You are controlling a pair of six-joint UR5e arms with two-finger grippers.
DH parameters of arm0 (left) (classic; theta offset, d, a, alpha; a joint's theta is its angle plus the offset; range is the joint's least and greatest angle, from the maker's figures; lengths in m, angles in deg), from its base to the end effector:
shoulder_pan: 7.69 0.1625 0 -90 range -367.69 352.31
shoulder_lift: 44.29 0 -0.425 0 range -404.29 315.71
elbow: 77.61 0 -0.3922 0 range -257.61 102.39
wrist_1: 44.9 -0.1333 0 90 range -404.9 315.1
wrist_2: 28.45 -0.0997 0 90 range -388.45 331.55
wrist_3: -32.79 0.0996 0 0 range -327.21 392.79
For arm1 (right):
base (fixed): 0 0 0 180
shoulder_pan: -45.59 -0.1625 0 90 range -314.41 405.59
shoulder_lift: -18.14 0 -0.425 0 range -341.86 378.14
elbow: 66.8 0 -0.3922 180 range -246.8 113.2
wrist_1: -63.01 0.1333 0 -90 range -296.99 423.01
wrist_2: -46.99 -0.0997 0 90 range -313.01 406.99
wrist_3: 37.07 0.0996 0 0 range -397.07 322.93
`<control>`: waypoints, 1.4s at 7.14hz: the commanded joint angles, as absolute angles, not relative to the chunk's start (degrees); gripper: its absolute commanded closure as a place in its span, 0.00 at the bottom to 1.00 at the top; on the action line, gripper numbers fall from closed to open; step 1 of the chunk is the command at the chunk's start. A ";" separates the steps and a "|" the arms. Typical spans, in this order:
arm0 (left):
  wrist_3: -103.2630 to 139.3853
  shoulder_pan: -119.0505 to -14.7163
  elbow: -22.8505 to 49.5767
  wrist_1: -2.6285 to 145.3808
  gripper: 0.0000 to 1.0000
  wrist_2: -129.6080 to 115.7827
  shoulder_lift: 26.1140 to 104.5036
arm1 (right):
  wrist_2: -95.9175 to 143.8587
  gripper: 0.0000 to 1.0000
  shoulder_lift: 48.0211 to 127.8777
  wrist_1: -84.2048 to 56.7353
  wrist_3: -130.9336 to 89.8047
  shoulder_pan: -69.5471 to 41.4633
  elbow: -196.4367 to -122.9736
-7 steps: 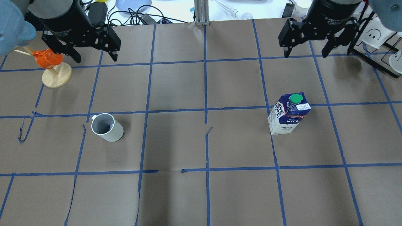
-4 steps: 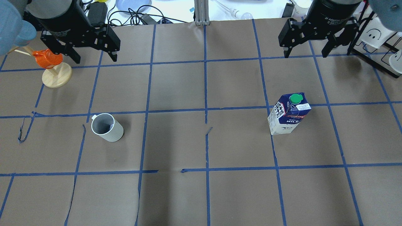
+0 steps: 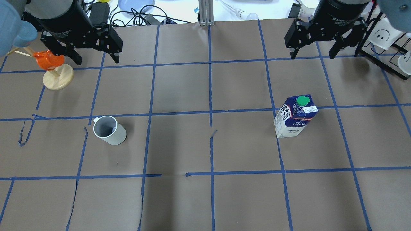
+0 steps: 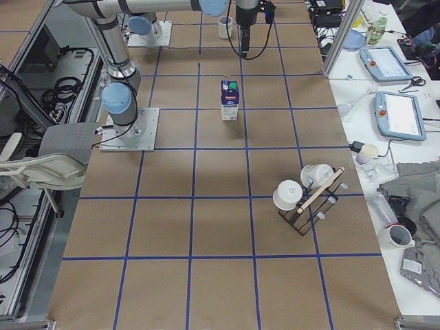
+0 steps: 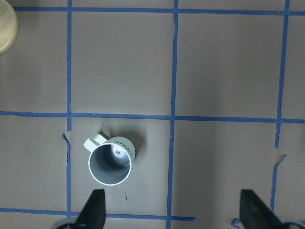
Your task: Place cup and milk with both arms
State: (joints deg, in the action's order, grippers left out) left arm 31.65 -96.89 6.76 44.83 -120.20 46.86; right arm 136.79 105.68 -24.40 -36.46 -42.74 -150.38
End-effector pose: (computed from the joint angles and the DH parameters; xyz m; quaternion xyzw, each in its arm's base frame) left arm -0.1232 -0.5089 0.5271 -0.0175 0.9989 -0.0415 0.0151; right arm 0.1187 -0.5152 0.5170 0.0199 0.9997 -0.0120 0.0016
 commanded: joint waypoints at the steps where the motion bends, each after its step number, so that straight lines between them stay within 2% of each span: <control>1: 31.65 -96.90 6.77 44.83 0.00 -120.20 46.86 | 136.73 0.00 105.68 -24.35 -36.45 -42.74 -150.38; 10: 31.21 -96.03 6.94 45.70 0.00 -120.29 46.68 | 136.73 0.00 105.68 -24.35 -36.27 -42.74 -150.47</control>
State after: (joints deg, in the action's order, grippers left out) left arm 31.50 -96.69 6.89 45.04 -120.23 46.80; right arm 136.76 105.68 -24.35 -36.31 -42.74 -150.44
